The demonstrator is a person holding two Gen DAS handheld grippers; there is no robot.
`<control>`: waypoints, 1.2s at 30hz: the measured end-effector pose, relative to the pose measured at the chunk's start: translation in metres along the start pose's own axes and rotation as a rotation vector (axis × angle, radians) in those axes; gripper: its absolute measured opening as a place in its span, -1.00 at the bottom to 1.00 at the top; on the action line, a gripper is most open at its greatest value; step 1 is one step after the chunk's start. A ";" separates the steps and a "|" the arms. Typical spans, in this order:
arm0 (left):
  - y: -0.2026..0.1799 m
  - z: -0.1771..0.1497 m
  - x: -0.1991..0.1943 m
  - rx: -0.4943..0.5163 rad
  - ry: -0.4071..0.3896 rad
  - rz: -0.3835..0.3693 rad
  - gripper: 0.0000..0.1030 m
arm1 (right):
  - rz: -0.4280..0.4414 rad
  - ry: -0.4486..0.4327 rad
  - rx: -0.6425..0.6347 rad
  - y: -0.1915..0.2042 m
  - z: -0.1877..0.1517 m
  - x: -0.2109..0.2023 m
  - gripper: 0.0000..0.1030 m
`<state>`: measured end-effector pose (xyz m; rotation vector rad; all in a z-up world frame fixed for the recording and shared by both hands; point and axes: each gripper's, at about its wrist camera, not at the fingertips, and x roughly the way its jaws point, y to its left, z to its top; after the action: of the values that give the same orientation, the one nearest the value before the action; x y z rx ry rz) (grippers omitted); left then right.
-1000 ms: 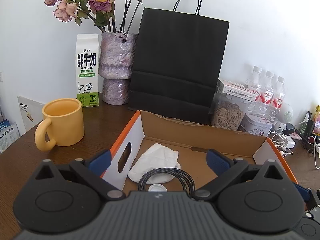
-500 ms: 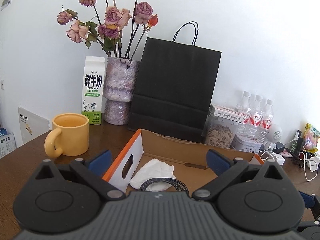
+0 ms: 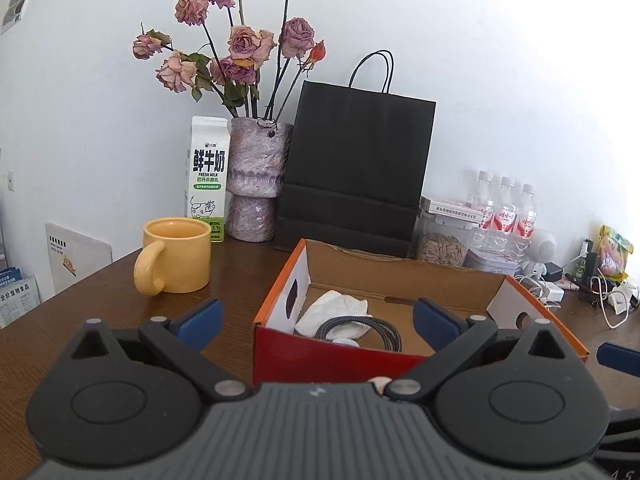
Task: Organize objects
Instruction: 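Open both grippers in the box and withdraw them over the table, then grasp the purple cloth bag with the right gripper and lift it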
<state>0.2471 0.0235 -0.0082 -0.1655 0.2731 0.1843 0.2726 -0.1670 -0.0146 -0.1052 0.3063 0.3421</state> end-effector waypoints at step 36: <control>0.046 -0.052 -0.065 0.128 0.127 0.069 1.00 | -0.170 0.086 -0.025 -0.016 -0.055 -0.076 1.00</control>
<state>0.1632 0.0479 -0.0457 -0.0408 0.4159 0.2247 0.1945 -0.2147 -0.0417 -0.1694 0.3754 0.1735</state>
